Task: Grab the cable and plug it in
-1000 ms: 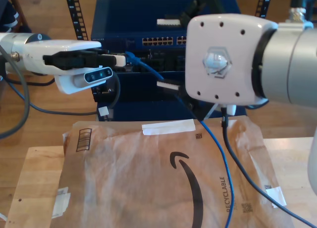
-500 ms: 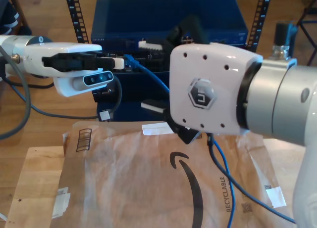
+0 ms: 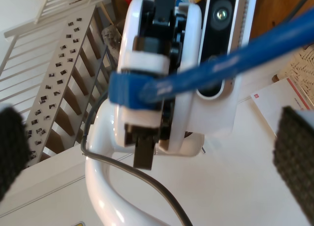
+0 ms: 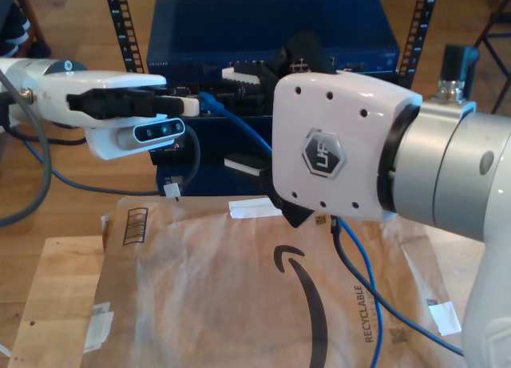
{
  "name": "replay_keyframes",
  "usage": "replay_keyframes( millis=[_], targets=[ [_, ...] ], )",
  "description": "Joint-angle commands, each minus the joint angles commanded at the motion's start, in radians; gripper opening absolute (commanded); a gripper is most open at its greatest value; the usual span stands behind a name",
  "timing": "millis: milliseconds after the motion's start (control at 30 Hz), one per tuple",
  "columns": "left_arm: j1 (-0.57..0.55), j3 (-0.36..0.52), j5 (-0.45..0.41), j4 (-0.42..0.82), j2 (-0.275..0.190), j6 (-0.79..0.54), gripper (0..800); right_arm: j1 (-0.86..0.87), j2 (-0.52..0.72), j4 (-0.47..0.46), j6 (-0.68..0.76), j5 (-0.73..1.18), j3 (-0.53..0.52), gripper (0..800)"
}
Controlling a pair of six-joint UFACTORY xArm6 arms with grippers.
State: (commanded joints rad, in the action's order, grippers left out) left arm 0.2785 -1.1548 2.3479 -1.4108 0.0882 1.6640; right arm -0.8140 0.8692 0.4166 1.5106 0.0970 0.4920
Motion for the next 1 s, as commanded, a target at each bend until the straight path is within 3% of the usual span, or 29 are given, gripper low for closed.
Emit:
replay_keyframes(
  millis=[267, 1000],
  targets=[
    [-0.012, -0.002, 0.0, 0.0, 0.0, 0.0, 15, -0.005, 0.0, -0.002, 0.002, -0.048, -0.018, 554],
    [-0.037, -0.003, 0.0, 0.002, -0.005, 0.008, 15, -0.012, -0.015, -0.002, 0.003, -0.078, -0.023, 372]
  ],
)
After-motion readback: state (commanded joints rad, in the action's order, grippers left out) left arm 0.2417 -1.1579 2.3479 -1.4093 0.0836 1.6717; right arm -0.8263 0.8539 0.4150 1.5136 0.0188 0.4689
